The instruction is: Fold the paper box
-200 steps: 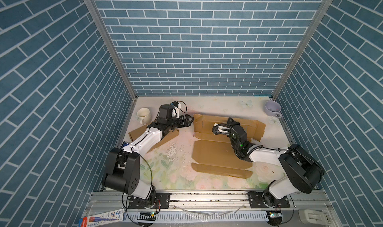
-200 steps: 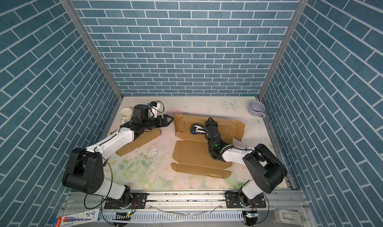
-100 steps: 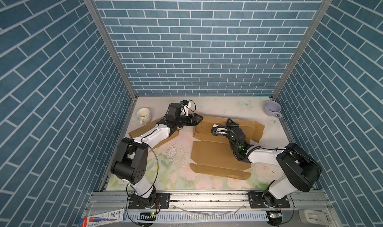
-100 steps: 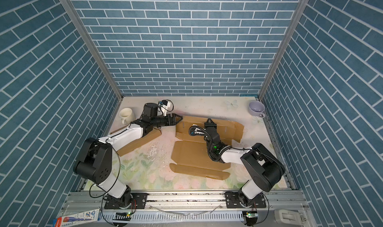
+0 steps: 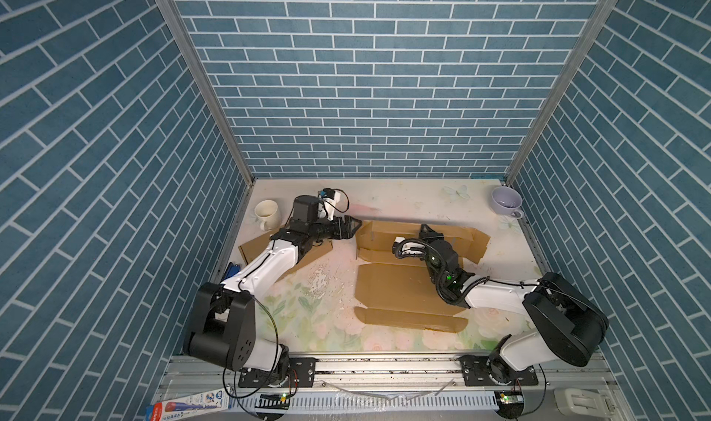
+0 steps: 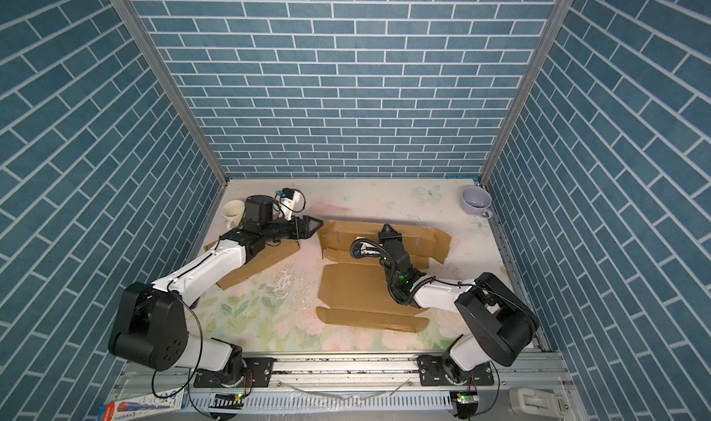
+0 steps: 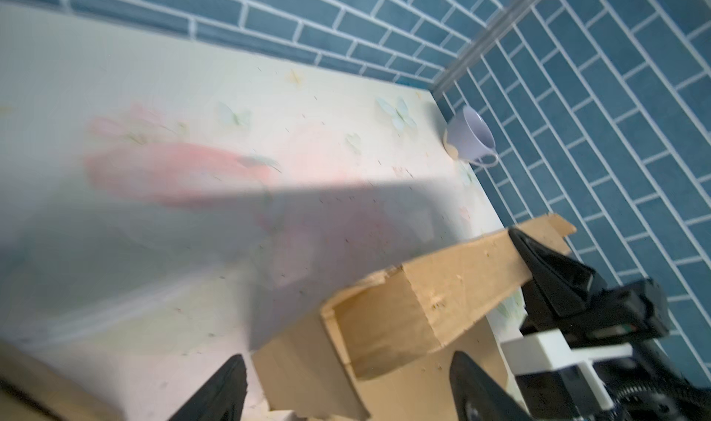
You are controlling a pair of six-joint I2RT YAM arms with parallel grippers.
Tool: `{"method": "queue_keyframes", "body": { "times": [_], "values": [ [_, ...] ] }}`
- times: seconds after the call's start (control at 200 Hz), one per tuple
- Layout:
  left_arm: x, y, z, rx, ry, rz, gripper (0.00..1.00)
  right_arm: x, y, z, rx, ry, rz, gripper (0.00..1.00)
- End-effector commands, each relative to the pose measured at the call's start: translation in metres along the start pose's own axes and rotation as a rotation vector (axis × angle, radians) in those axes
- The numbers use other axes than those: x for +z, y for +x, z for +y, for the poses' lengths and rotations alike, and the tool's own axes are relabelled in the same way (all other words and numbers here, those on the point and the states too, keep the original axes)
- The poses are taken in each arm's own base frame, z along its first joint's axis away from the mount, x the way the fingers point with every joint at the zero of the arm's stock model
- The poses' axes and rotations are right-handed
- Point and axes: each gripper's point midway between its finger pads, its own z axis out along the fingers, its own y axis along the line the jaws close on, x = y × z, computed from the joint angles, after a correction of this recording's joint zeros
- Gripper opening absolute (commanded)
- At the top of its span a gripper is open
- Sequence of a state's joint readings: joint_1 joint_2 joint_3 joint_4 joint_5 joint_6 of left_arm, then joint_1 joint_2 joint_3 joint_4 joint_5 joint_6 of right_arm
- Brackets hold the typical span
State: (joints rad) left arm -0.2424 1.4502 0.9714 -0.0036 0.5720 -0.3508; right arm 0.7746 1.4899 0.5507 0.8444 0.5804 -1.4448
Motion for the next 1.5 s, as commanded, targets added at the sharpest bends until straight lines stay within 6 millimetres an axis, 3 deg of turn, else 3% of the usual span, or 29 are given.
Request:
{"method": "queue_keyframes", "body": {
  "times": [0.0,0.185,0.345,0.51,0.625,0.695,0.845,1.07,1.225,1.355,1.495],
  "values": [
    [0.006,-0.011,0.019,-0.005,-0.034,0.007,0.8,-0.004,-0.003,0.006,-0.041,-0.014,-0.024,0.0],
    [0.04,-0.014,0.056,-0.05,-0.134,0.041,0.78,-0.005,-0.003,0.005,-0.037,-0.005,-0.027,0.0],
    [0.063,0.009,0.051,0.001,-0.141,0.151,0.79,-0.004,-0.004,0.004,-0.041,-0.01,-0.026,0.0],
    [0.048,0.039,0.024,0.055,-0.098,0.171,0.76,-0.003,-0.004,0.003,-0.048,-0.011,-0.02,0.0],
    [0.055,0.062,0.002,0.135,-0.094,0.204,0.75,0.0,-0.008,0.004,-0.056,-0.018,-0.03,0.0],
    [0.057,0.072,0.004,0.126,-0.115,0.223,0.75,0.003,-0.01,0.004,-0.061,-0.022,-0.028,0.0],
    [0.043,0.071,0.016,0.13,-0.214,0.214,0.75,0.005,-0.012,0.004,-0.062,-0.027,-0.033,0.0],
    [0.033,0.082,0.007,0.085,-0.165,0.216,0.78,0.006,-0.013,0.006,-0.062,-0.03,-0.035,0.0],
    [0.031,0.103,-0.005,0.069,-0.073,0.273,0.78,0.006,-0.013,0.004,-0.057,-0.029,-0.039,0.0],
    [0.022,0.12,0.001,0.084,-0.095,0.329,0.78,0.006,-0.014,0.005,-0.059,-0.032,-0.043,0.0],
    [0.014,0.124,-0.004,0.135,-0.068,0.349,0.79,0.006,-0.015,0.007,-0.061,-0.038,-0.047,0.0]
  ]
}}
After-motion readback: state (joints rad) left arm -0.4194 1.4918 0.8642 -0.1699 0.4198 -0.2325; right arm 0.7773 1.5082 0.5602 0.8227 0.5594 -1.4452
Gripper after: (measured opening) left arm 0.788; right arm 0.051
